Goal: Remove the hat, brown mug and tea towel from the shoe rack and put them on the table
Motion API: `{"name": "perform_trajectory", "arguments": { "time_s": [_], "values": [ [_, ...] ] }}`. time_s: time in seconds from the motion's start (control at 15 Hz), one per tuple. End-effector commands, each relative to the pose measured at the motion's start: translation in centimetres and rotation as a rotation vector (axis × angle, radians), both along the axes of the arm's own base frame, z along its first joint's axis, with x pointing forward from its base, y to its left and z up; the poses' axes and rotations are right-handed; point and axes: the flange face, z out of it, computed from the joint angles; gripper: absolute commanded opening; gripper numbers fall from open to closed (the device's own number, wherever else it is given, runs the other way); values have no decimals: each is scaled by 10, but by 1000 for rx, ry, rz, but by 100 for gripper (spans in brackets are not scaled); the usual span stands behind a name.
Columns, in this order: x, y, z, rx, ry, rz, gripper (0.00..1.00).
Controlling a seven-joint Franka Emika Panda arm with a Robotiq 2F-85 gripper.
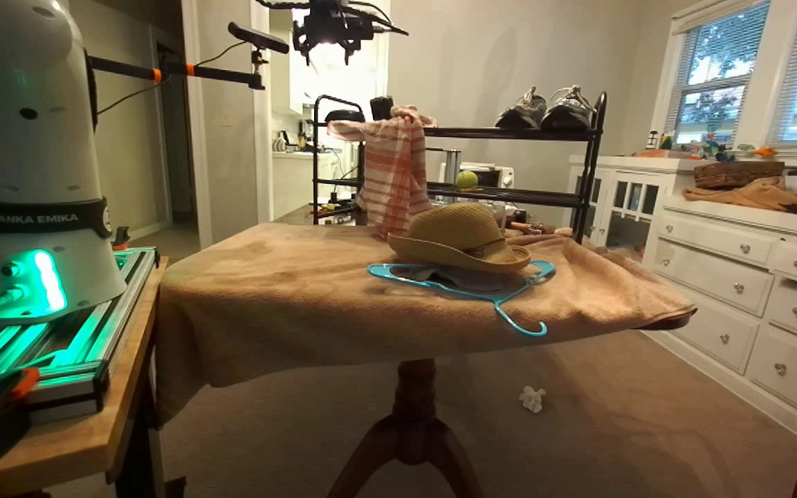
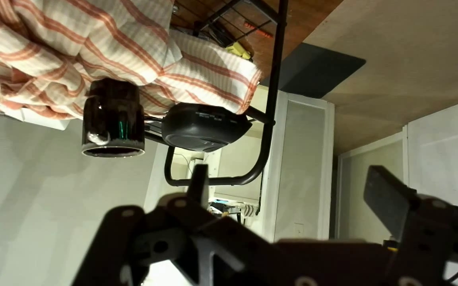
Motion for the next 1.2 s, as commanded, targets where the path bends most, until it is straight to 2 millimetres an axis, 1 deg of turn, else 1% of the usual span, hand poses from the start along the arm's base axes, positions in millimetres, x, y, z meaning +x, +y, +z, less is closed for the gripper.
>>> {"name": "perform_trajectory", "arguments": {
  "time_s": [0.0,0.27,0.53,0.8,1.13],
  "values": [
    [26,19,-2,-12,-32,14,100],
    [64,40,-2,-23,-97,47,100],
    [98,60,-6,-22,-151,86,100],
    [125,78,-13,-27,-179,92,100],
    [152,93,-20,-34,-207,62,100]
  ]
}}
